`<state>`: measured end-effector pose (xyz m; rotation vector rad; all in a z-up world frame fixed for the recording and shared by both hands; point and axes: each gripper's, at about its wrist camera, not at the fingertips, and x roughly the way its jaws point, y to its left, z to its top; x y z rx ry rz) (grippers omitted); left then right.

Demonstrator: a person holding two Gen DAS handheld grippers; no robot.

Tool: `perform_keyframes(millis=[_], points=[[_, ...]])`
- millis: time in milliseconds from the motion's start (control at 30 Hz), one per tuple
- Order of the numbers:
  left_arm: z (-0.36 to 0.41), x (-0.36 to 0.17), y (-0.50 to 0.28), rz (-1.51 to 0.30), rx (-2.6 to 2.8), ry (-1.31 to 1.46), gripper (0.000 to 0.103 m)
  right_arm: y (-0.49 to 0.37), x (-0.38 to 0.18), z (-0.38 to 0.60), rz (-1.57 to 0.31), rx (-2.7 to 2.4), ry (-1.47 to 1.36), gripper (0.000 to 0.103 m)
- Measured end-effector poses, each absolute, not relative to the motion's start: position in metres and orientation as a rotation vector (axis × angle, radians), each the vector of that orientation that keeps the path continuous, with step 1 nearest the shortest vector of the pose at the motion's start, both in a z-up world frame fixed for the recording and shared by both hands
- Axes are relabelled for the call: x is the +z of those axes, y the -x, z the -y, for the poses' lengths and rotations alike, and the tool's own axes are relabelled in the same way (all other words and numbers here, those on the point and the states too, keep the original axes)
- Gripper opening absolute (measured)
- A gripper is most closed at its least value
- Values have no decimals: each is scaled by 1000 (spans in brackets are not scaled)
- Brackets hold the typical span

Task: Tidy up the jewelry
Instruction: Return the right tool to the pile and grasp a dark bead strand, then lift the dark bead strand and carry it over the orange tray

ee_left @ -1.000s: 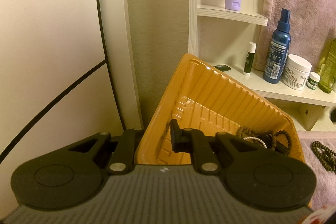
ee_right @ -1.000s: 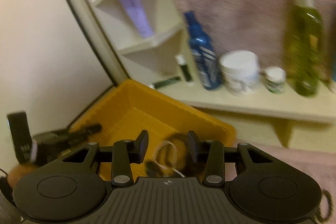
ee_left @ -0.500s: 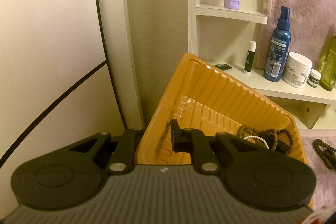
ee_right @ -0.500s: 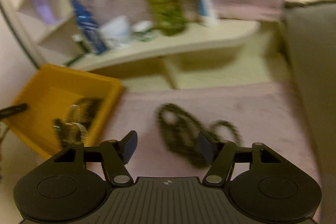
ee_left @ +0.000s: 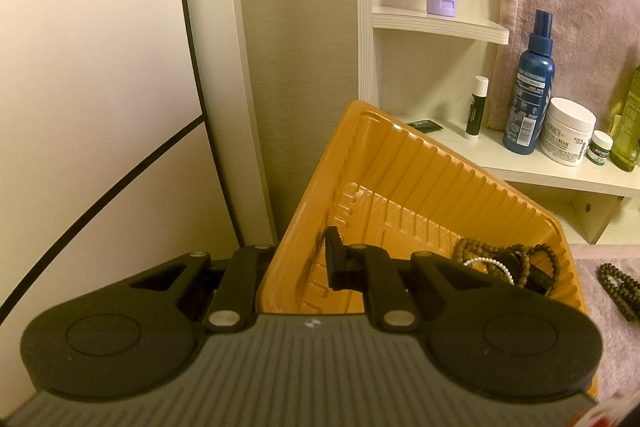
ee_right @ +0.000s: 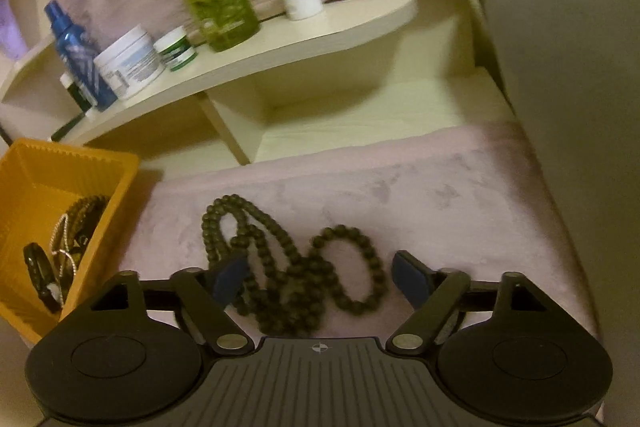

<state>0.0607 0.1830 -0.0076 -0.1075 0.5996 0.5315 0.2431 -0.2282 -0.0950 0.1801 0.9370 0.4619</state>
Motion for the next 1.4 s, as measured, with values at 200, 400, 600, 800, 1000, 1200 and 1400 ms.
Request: perform_keyframes(millis=[200, 400, 600, 800, 1000, 1200, 1400], points=[[-184, -8, -60, -600, 531, 107, 13, -236, -98, 184, -916, 512, -15, 82], [-184, -8, -60, -601, 530, 106, 13, -224, -103, 159, -858, 489, 137, 64], [-184, -9, -60, -601, 530, 105, 13, -225, -102, 159, -843, 489, 153, 35], [-185, -8, -60, -602, 531, 104, 13, -227, -97, 161, -852, 511, 135, 25], [-185, -8, -60, -603, 529, 104, 13, -230, -87, 167, -861, 534, 78, 15], [-185, -8, -60, -603, 529, 104, 13, -231, -72, 172, -852, 560, 40, 15], [-185, -8, -60, -603, 530, 105, 13, -228, -34, 180, -789, 591, -17, 15]])
